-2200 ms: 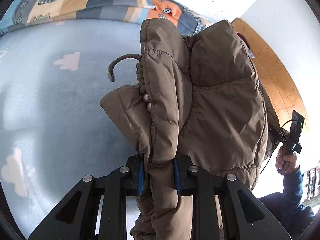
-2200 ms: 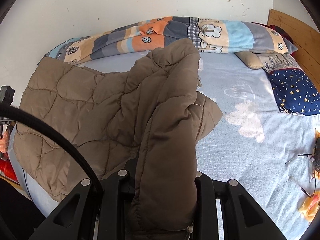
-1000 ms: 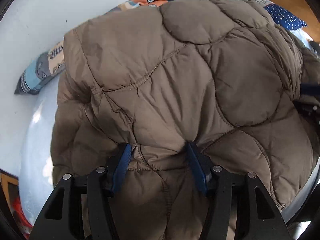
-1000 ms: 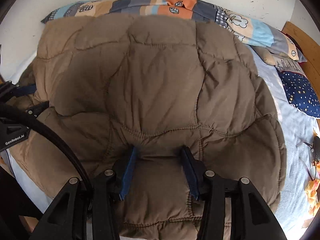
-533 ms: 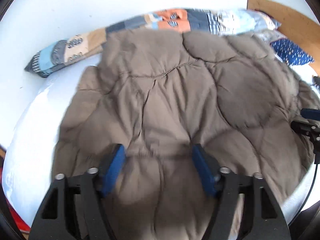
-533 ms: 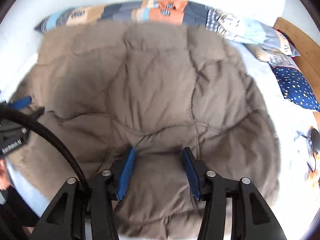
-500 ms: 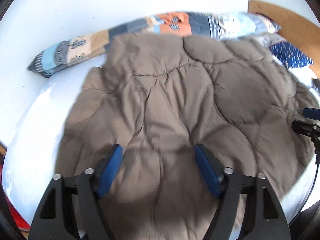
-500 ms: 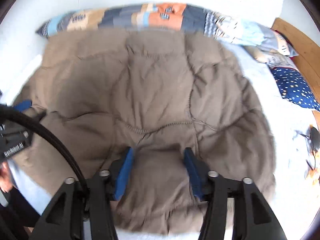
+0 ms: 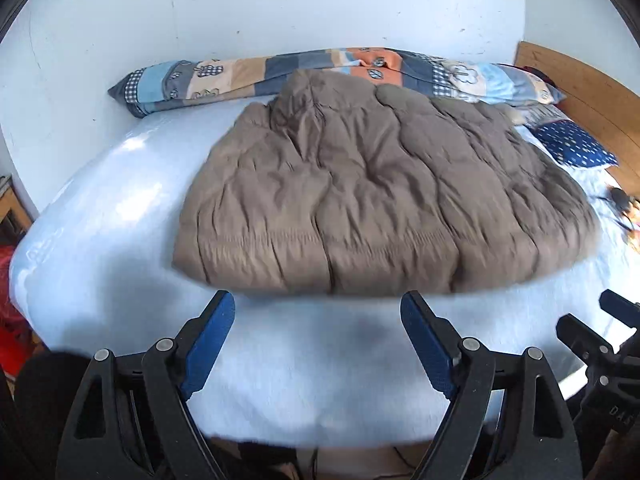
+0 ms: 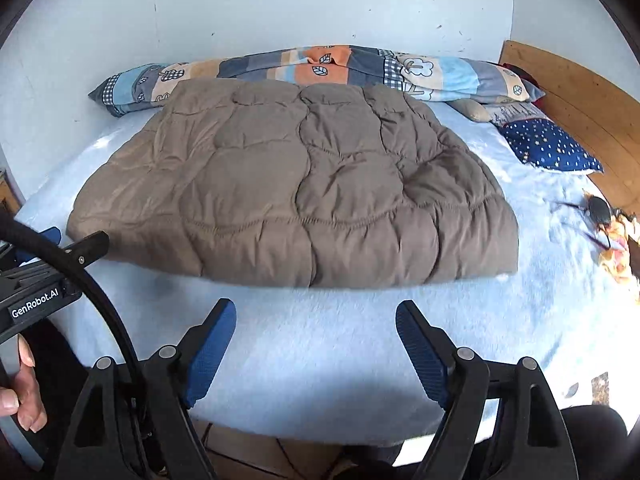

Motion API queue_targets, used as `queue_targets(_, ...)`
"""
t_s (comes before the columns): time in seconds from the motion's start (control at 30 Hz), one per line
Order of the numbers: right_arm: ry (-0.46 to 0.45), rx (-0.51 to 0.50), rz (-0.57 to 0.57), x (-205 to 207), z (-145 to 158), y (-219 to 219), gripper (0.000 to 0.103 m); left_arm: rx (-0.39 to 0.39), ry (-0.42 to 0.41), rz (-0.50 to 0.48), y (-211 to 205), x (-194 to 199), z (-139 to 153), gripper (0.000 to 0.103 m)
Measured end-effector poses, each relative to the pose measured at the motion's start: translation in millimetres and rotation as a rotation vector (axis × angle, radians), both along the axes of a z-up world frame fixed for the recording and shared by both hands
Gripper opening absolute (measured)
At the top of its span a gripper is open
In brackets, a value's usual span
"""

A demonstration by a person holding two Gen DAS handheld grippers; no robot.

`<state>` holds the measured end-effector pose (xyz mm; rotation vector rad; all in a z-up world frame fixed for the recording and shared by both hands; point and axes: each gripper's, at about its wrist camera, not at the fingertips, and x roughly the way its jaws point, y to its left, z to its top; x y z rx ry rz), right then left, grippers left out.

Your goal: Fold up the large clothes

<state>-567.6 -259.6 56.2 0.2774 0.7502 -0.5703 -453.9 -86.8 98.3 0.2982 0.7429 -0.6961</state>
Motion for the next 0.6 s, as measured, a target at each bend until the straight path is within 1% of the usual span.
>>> queue_targets(0.03,-0.015,0.015,0.001,-10,-1,8,0.087,0.011,-0.007,-0.034,5,-10,-2,0.089)
queue_targets(0.07,-0.026,0.02,0.021,-15,-1,15,0.087,0.022,-0.007,-0.05,5,-14,-3,0.09)
queue_targets(0.1,-0.031,0.007,0.035,-17,2,19,0.09,0.028,0.008,-0.061,4,-15,-3,0.09)
queue_targets(0.13,-0.044,-0.023,0.039,-18,7,24,0.094,0.027,0.019,-0.06,4,-15,-3,0.09)
queue_targets(0.17,-0.057,-0.041,0.04,-19,8,30,0.096,0.029,0.024,-0.064,2,-15,-4,0.09)
queue_targets(0.23,-0.051,-0.05,0.038,-13,5,27,0.097,0.057,-0.025,-0.078,-4,-18,-7,0.09)
queue_targets(0.3,-0.016,-0.018,0.014,-5,-5,15,0.097,0.079,-0.059,-0.091,-10,-18,-8,0.09)
queue_targets(0.37,-0.01,0.041,-0.024,-1,-11,0,0.097,0.085,-0.063,-0.095,-14,-17,-10,0.09)
queue_targets(0.43,-0.02,0.08,-0.053,-1,-14,-8,0.097,0.072,-0.053,-0.102,-15,-13,-9,0.09)
queue_targets(0.53,-0.01,0.1,-0.066,2,-19,-11,0.097,0.071,-0.052,-0.094,-15,-8,-10,0.09)
queue_targets(0.6,0.005,0.097,-0.064,4,-21,-10,0.097,0.069,-0.048,-0.089,-15,-7,-10,0.09)
